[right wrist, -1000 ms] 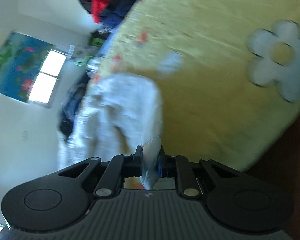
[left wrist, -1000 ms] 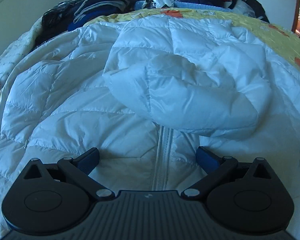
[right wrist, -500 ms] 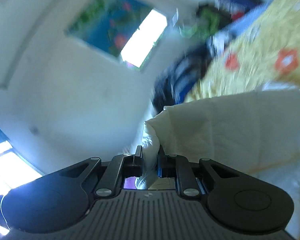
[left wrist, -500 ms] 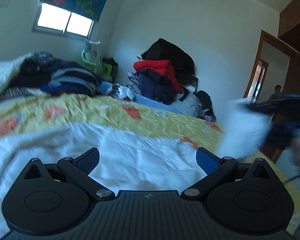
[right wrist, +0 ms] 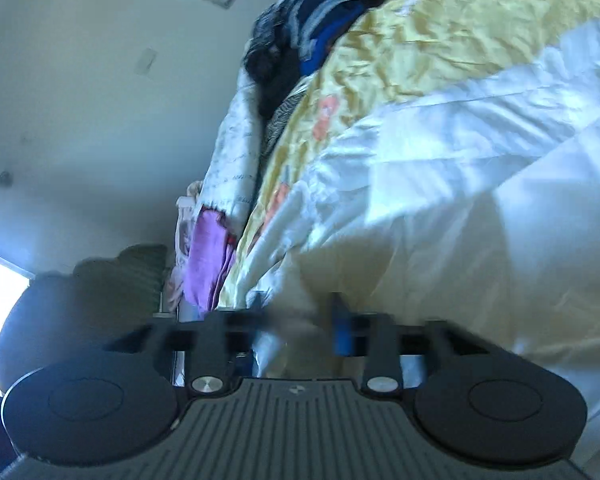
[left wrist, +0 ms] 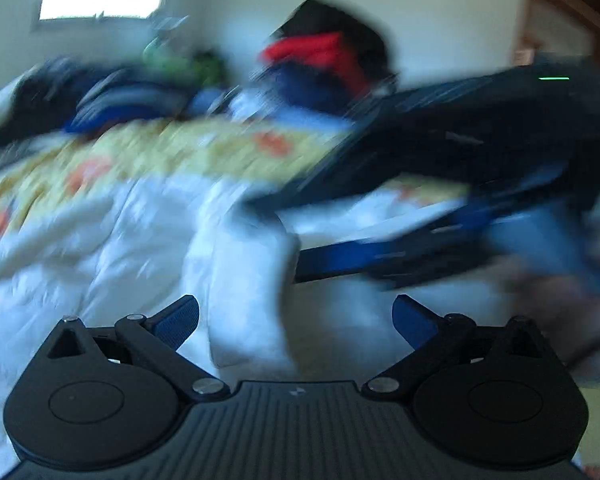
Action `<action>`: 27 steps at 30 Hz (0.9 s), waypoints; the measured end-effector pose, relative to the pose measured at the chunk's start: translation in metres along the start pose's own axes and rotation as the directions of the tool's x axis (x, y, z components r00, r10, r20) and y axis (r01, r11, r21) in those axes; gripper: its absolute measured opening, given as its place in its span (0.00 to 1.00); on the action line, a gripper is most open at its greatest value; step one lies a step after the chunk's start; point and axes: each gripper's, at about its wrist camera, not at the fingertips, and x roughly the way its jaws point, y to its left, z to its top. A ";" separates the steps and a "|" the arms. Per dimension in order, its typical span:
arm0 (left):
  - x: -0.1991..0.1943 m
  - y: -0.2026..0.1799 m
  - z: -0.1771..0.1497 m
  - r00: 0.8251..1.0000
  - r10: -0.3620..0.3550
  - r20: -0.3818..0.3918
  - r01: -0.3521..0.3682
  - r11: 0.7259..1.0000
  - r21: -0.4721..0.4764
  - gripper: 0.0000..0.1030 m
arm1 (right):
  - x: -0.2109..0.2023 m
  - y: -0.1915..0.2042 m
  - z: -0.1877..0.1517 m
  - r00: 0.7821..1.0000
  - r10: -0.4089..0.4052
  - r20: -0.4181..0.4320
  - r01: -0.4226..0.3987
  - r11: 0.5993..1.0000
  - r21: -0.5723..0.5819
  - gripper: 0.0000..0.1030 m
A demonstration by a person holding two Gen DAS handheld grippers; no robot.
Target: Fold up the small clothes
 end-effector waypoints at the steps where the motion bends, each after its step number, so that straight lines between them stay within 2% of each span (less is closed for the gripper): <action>1: 0.011 0.003 -0.001 0.999 0.027 -0.038 -0.027 1.000 -0.006 1.00 | -0.009 -0.006 0.001 0.999 0.021 0.027 -0.021 1.000 0.012 0.63; 5: 0.022 0.013 -0.004 0.996 0.035 -0.077 -0.040 0.997 -0.070 1.00 | -0.054 -0.032 -0.002 0.986 0.004 0.167 -0.003 1.000 -0.004 0.63; 8: 0.018 0.027 0.003 0.997 -0.004 -0.079 -0.009 0.986 -0.169 0.94 | -0.077 -0.049 -0.001 0.960 -0.085 0.267 0.094 0.995 -0.024 0.63; 11: 0.005 0.047 0.007 0.995 -0.081 -0.053 0.062 0.953 -0.295 0.94 | -0.089 -0.070 -0.002 0.947 -0.141 0.288 0.148 0.989 -0.003 0.62; 12: 0.001 0.048 0.009 0.997 -0.065 -0.036 0.051 0.953 -0.300 0.94 | -0.091 -0.079 -0.003 0.948 -0.148 0.280 0.149 0.989 0.020 0.61; 13: 0.000 0.049 0.011 0.999 -0.025 -0.028 0.016 0.960 -0.281 0.84 | -0.090 -0.086 -0.005 0.949 -0.153 0.277 0.149 0.988 0.034 0.63; 14: 0.003 0.048 0.012 0.999 0.017 -0.048 -0.029 0.967 -0.255 0.67 | -0.090 -0.092 -0.007 0.949 -0.152 0.278 0.145 0.988 0.044 0.63; 15: 0.013 0.048 0.012 0.992 0.061 -0.108 -0.085 0.969 -0.230 0.28 | -0.090 -0.095 -0.009 0.949 -0.145 0.281 0.138 0.989 0.044 0.63; 16: 0.023 0.048 0.011 0.982 0.084 -0.167 -0.120 0.968 -0.220 0.17 | -0.090 -0.098 -0.011 0.948 -0.137 0.287 0.130 0.991 0.042 0.63; 19: 0.039 0.045 0.009 0.972 0.109 -0.208 -0.148 0.973 -0.179 0.17 | -0.091 -0.100 -0.013 0.948 -0.112 0.299 0.106 0.994 0.038 0.63; 23: 0.033 0.035 0.020 0.973 0.146 -0.180 -0.168 0.979 -0.114 0.09 | -0.094 -0.094 -0.010 0.940 -0.156 0.304 0.165 0.986 -0.006 0.63; 25: 0.027 0.037 0.027 0.975 0.162 -0.151 -0.176 0.981 -0.085 0.08 | -0.104 -0.092 -0.008 0.924 -0.169 0.342 0.187 0.982 -0.021 0.63; 27: 0.022 0.043 0.033 0.970 0.197 -0.141 -0.208 0.976 -0.068 0.08 | -0.117 -0.094 -0.004 0.901 -0.162 0.403 0.176 0.984 0.004 0.64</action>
